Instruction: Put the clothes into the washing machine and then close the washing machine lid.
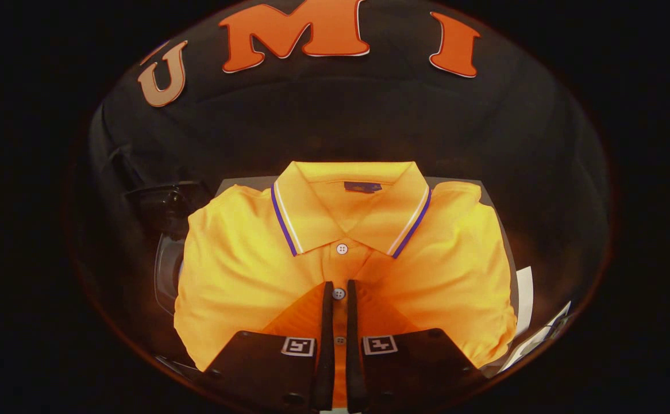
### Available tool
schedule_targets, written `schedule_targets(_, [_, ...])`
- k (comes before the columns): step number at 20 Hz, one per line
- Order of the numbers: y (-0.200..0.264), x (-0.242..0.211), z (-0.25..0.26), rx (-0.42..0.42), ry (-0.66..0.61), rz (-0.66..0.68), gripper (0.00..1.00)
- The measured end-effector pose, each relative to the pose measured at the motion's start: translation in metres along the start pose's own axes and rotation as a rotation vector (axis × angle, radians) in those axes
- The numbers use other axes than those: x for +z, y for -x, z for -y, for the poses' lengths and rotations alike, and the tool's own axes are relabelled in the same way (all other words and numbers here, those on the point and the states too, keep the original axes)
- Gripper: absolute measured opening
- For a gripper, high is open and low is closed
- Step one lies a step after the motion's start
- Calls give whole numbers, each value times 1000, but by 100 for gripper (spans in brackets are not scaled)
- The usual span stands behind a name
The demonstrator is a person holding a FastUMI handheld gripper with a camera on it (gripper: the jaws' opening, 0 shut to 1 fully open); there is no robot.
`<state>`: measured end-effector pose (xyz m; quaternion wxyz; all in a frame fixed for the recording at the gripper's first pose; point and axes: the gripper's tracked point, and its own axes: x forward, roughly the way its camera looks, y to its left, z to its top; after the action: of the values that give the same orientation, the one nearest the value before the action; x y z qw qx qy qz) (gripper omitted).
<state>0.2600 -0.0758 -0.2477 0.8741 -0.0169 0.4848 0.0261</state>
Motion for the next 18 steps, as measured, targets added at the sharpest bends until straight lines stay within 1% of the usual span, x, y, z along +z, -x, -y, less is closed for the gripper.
schedule_targets(1, [-1,1,0,8,-15,-11,17])
schedule_targets(2, [0,0,0,8,-31,-15,10])
schedule_targets(5, [1,0,0,20,-31,12,10])
schedule_targets(7, [1,1,1,35,-45,38,10])
schedule_targets(8, [1,1,1,41,-54,45,8])
schedule_targets(12, [7,5,0,65,-76,86,8])
schedule_targets(14, [13,7,0,78,-91,122,8])
schedule_targets(18, [33,18,-4,130,-125,183,8])
